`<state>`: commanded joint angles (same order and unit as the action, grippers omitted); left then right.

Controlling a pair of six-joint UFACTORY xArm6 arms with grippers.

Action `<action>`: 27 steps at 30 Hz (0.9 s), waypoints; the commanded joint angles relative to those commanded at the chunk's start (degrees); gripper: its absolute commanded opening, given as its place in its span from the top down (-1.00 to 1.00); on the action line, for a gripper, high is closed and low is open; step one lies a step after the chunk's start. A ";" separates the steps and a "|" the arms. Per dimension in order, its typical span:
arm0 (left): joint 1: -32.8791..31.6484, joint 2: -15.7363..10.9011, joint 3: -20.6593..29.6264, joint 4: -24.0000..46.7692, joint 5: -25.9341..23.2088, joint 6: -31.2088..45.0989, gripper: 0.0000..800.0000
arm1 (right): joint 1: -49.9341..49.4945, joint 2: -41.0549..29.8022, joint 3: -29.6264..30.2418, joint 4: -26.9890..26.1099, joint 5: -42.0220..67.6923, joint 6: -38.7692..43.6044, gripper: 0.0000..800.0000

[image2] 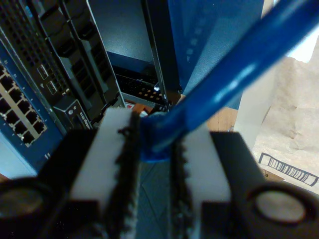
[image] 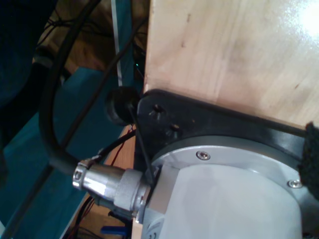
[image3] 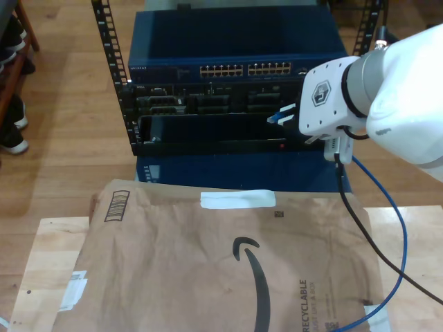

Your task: Grab the cable and plug it in

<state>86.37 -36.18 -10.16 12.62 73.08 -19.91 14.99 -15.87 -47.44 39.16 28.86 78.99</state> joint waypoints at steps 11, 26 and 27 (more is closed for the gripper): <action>0.00 3.34 5.27 -0.35 -7.74 5.54 -0.99 | -0.18 -0.26 0.79 -0.09 0.18 0.00 0.97; 3.69 6.59 3.78 -0.44 -7.21 5.71 -1.00 | 0.26 -4.13 3.34 -0.09 2.55 0.18 1.00; 3.69 6.59 3.78 -0.44 -7.30 5.71 -1.00 | 0.26 -5.19 3.78 -0.09 2.64 0.18 1.00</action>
<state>90.07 -29.58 -6.38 12.18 65.78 -14.20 15.25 -21.05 -43.66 39.08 31.49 79.16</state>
